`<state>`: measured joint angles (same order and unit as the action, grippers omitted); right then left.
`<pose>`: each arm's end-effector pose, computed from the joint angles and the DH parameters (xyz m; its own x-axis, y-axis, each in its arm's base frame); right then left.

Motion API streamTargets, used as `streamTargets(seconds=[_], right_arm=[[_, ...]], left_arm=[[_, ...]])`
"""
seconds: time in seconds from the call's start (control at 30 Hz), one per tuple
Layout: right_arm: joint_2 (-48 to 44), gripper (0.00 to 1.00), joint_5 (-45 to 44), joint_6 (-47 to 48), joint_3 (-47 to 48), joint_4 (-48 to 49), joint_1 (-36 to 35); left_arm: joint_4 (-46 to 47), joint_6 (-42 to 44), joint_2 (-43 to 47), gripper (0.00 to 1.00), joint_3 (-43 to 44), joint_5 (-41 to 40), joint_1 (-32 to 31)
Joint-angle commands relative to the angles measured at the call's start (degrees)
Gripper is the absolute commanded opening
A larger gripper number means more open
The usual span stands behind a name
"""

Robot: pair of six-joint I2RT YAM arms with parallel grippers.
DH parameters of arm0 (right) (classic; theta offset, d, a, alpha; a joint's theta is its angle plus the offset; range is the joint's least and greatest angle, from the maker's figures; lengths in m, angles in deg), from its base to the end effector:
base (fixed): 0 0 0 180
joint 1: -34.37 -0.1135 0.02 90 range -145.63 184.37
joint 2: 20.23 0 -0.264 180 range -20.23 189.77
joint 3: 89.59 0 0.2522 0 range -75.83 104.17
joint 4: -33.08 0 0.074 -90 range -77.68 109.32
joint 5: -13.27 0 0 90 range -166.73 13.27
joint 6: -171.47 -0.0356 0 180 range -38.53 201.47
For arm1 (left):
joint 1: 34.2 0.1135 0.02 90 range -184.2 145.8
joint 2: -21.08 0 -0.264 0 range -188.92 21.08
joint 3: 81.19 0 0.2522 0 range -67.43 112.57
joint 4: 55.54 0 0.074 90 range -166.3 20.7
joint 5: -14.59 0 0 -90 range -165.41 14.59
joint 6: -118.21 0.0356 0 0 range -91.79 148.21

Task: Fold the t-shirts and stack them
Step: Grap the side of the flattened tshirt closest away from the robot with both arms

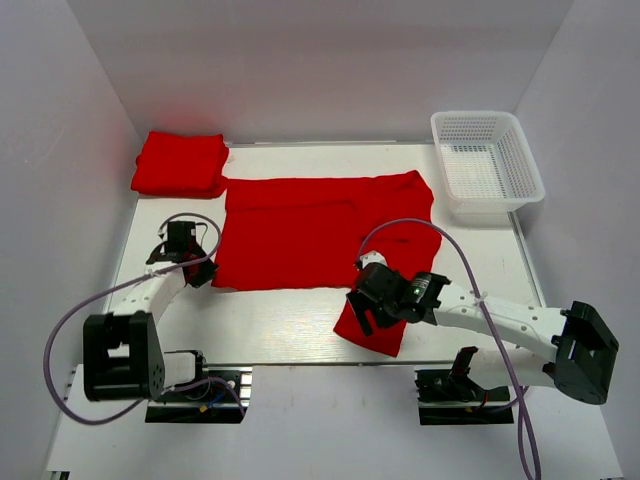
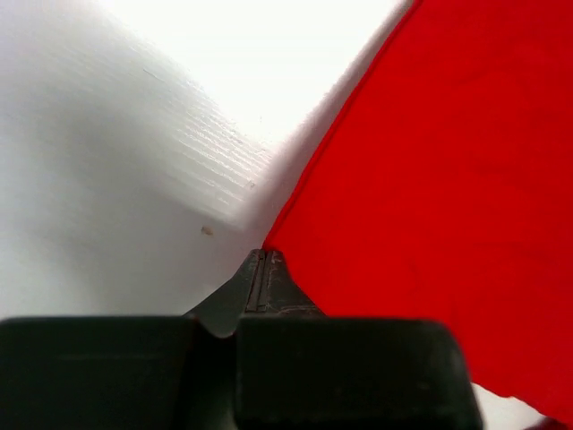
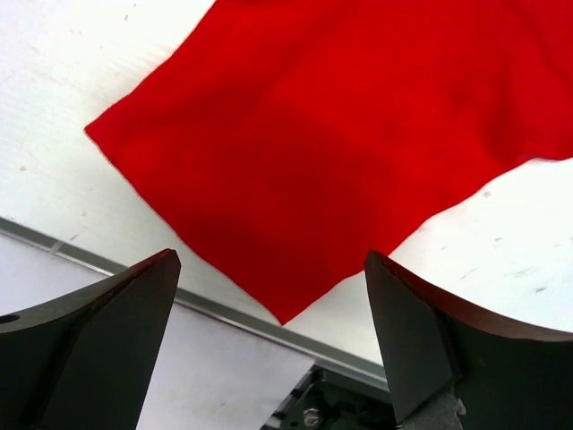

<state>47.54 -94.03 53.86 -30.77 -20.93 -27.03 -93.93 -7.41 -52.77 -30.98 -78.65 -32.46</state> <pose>0.1138 0.1866 0.2225 -0.7363 -0.4261 -0.5256 -0.4879 0.8726 -0.0240 0.2288 0.0090 0.1692 -0.6845 -0.6025 -0.4103 -0.5603 0.7950 -0.2326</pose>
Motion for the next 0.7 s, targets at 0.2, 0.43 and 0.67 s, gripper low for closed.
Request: streamTargets(seconds=[0.2,0.43,0.67], right_arm=[[-6.1,0.85,4.4,-19.1,-5.5,-7.8,-0.4],[-6.3,0.84,6.3,-22.0,-8.8,-6.4,-0.3],[-3.1,0.84,4.9,-20.8,-9.6,-1.3,-0.3]], left_arm=[[-4.6,-0.9,6.0,0.0,2.1,-0.5,-0.2],[-4.6,-0.9,6.0,0.0,2.1,0.6,-0.2],[-5.1,-0.4,6.0,0.0,2.7,0.6,-0.2]])
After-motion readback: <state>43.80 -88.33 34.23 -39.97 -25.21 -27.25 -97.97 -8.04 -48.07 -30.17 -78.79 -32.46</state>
